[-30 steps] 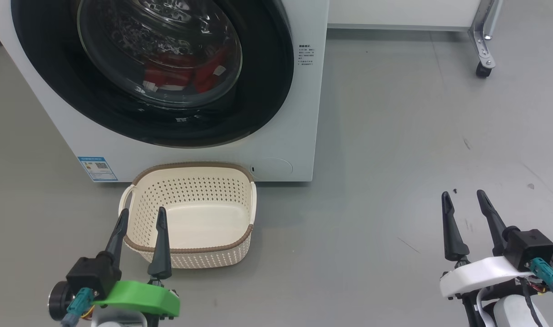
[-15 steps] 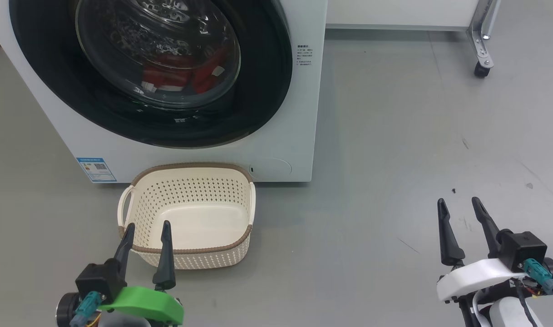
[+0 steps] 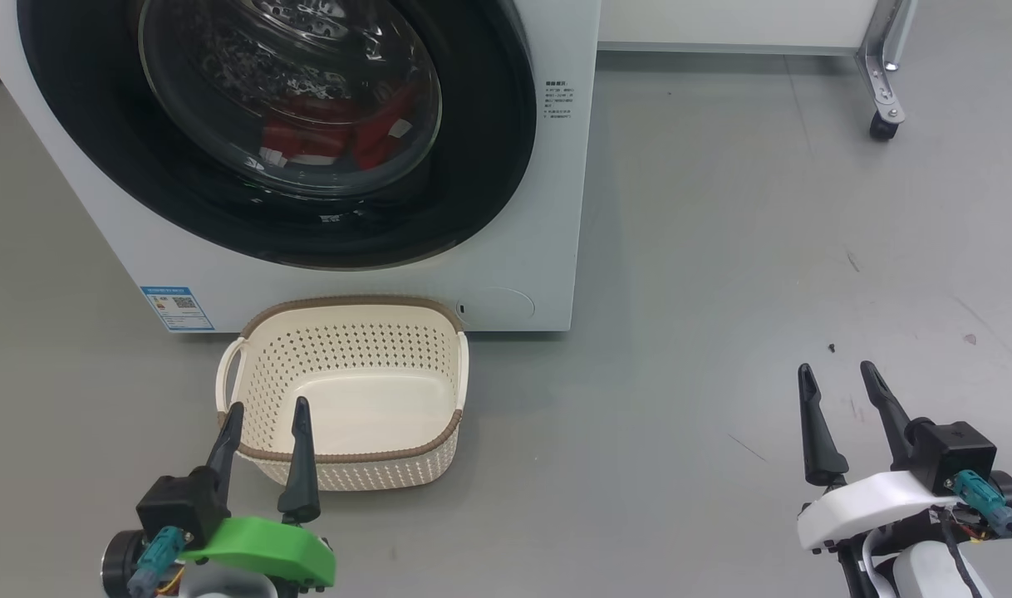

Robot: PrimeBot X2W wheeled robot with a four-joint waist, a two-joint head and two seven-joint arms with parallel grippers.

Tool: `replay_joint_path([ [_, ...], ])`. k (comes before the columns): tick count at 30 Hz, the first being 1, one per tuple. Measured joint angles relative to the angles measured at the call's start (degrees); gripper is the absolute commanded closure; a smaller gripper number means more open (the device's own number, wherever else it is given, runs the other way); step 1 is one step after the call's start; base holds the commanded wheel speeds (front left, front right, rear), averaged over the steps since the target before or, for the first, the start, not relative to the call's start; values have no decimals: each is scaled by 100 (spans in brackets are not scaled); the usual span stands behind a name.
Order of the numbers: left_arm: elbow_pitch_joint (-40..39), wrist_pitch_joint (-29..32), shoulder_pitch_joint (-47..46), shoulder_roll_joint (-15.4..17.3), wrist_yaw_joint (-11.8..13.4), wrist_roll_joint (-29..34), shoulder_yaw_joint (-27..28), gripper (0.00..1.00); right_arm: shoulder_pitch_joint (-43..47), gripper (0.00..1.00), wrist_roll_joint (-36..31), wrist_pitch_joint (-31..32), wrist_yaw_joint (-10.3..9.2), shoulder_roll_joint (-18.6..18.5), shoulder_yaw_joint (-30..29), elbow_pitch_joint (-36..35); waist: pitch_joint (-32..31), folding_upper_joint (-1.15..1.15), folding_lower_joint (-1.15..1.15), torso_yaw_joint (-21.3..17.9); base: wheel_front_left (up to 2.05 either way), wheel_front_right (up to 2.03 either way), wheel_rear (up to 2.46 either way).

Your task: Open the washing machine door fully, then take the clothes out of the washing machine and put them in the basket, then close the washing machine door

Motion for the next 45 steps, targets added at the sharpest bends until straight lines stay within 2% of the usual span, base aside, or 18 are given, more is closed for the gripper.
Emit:
replay_joint_path([
  [34,33,0,-48,0,30,-7,-57,0,-119,0,-1,-9,1,-3,24,129,87,0,0,62,0,0,0],
  [35,31,0,-51,0,30,-7,-68,0,-121,6,-1,-9,1,-5,24,124,108,0,0,66,0,0,0],
  [37,24,0,-90,0,29,-7,-104,0,-144,100,1,-9,10,-5,21,80,179,0,0,80,0,0,0],
  [45,-40,0,-247,0,29,-5,-196,0,-421,100,278,-10,168,0,-44,-118,448,0,0,143,0,0,0],
])
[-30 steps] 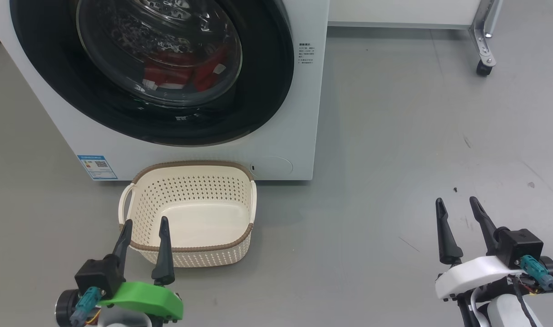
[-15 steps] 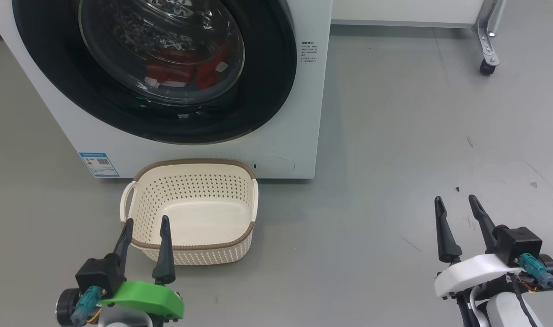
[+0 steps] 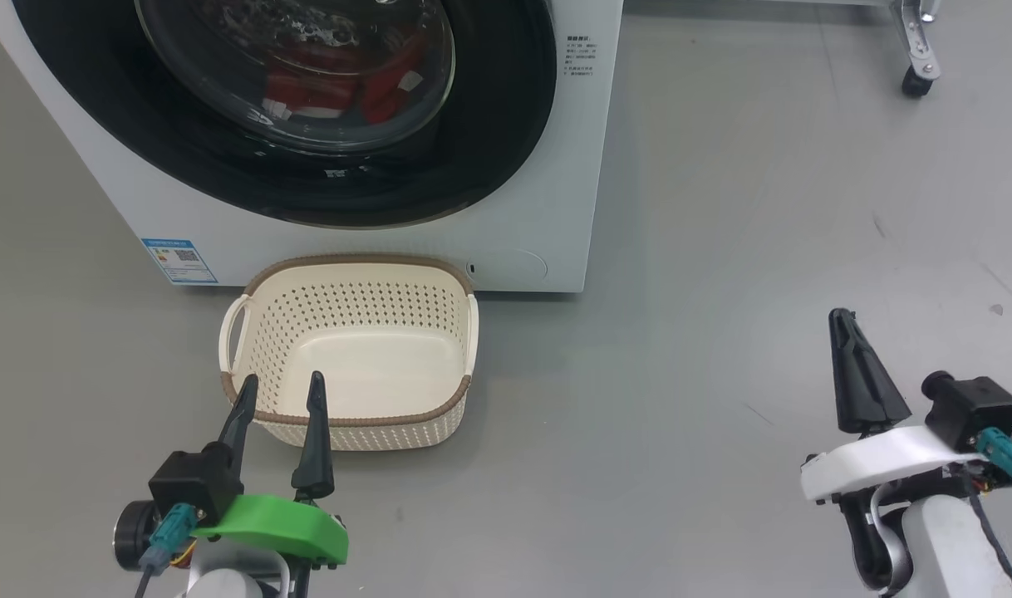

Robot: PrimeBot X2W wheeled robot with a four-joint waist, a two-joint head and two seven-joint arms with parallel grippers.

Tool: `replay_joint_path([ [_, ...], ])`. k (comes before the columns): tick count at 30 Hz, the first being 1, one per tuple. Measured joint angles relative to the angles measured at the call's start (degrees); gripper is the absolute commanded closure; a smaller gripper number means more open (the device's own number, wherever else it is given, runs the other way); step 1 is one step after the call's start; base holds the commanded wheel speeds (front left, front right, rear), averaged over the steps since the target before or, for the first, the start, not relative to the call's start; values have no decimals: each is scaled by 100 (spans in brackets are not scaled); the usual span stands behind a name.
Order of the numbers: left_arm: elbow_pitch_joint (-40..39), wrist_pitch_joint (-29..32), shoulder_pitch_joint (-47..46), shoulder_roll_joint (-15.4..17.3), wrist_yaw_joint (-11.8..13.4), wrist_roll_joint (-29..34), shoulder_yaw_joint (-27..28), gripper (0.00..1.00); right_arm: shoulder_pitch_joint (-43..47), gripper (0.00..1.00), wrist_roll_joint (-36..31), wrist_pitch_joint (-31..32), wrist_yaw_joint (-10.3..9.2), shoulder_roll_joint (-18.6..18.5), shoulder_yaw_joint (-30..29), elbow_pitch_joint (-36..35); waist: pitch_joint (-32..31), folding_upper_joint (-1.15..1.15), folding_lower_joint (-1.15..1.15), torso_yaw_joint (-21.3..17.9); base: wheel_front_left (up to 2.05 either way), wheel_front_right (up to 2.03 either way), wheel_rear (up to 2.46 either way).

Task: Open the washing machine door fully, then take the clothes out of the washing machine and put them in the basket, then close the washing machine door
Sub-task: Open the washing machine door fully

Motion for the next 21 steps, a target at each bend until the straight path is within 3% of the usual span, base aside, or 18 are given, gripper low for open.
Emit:
replay_joint_path([
  [7,-69,0,-158,0,-1,8,-126,0,-383,100,1355,68,121,183,-556,-77,314,0,0,113,0,0,0],
  [10,-102,0,-243,0,-5,8,-192,0,-633,100,1605,231,144,162,-702,-89,460,0,0,184,0,0,0],
  [16,-155,0,-413,0,-5,-10,-326,0,-1344,100,2938,803,186,185,-1182,-188,783,0,0,351,0,0,0],
  [21,-321,0,-665,-2,-5,-132,-415,0,-1980,100,3353,1337,175,166,-1352,-313,1108,0,0,502,0,0,0],
])
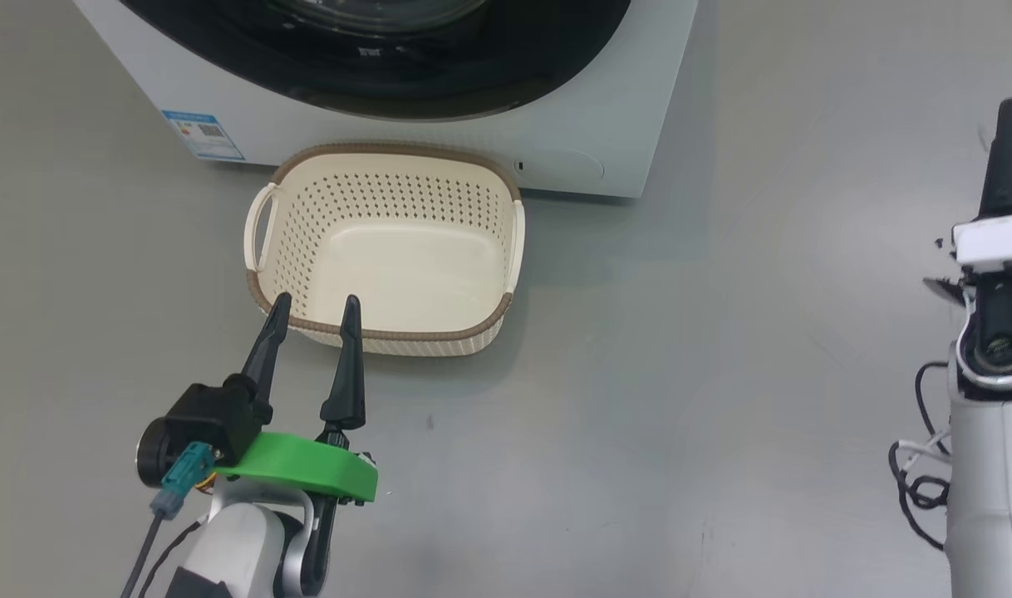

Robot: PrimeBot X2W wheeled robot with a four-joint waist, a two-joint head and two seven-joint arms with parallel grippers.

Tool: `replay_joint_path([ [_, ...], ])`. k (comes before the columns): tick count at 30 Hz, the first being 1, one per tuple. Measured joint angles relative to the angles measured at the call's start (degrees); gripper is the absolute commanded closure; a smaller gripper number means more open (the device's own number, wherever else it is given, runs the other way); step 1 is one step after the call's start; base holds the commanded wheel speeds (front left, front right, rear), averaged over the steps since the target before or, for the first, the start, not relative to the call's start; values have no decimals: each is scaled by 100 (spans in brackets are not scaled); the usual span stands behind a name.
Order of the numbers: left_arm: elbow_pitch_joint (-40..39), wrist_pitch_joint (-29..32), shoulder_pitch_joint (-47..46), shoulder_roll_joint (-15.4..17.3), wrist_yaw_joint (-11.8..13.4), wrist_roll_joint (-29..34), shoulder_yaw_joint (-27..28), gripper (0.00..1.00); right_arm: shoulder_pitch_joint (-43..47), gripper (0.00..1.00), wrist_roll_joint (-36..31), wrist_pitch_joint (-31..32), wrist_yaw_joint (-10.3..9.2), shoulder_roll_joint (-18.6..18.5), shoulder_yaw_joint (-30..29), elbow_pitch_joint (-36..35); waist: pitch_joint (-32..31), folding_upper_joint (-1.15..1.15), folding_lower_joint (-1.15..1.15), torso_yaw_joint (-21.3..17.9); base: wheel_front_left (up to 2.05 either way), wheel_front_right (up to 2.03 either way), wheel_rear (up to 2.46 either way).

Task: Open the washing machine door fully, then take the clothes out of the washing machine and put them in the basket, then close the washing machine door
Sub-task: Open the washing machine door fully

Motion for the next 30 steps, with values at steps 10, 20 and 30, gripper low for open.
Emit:
replay_joint_path([
  [10,-172,-1,-438,-2,8,-138,-87,0,-1230,100,336,909,-247,-450,-51,-144,636,0,0,284,0,0,0],
  [20,-205,-1,-801,-9,52,-226,-250,0,-2317,100,614,1783,-453,-637,240,-27,1260,0,0,567,0,0,0],
  [30,-198,-1,-1023,-18,53,-285,-369,0,-3153,100,1068,2415,-657,-541,396,321,1680,0,1,831,0,0,0],
])
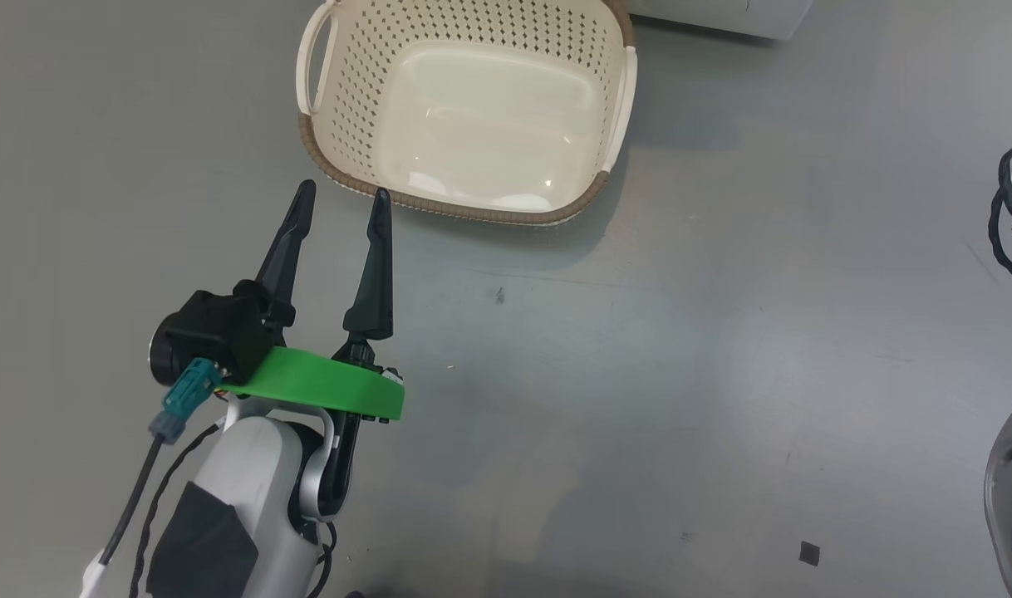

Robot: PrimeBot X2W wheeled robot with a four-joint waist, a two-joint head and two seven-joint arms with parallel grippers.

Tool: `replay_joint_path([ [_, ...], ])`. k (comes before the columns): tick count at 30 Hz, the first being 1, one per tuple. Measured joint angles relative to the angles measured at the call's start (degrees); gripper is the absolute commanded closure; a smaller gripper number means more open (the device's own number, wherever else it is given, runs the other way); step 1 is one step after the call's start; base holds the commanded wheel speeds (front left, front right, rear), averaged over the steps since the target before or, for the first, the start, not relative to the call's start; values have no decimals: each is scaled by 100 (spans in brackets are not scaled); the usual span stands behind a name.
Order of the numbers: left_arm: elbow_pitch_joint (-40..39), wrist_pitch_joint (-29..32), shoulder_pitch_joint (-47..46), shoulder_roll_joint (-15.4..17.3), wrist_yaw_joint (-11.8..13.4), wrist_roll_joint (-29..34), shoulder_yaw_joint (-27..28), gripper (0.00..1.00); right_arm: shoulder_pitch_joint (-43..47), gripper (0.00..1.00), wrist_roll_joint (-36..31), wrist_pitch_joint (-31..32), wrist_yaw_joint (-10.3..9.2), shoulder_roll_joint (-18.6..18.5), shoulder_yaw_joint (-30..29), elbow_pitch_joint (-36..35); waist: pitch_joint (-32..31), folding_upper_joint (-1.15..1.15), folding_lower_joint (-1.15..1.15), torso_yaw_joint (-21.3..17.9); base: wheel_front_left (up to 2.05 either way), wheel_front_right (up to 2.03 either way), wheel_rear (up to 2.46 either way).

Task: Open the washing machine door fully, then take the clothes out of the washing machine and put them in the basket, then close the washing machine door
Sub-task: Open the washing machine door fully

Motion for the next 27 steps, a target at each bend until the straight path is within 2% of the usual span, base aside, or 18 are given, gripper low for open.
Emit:
replay_joint_path([
  [9,23,0,-86,-11,4,-107,-98,0,-728,100,279,405,-287,74,21,331,204,0,0,189,0,0,0],
  [19,31,0,-145,-20,53,-197,-210,0,-1212,100,245,745,-348,-86,186,658,352,0,-1,373,0,0,0],
  [27,25,0,-177,-26,76,-240,-265,0,-1491,100,303,873,-398,-33,207,914,454,0,0,480,0,0,0],
])
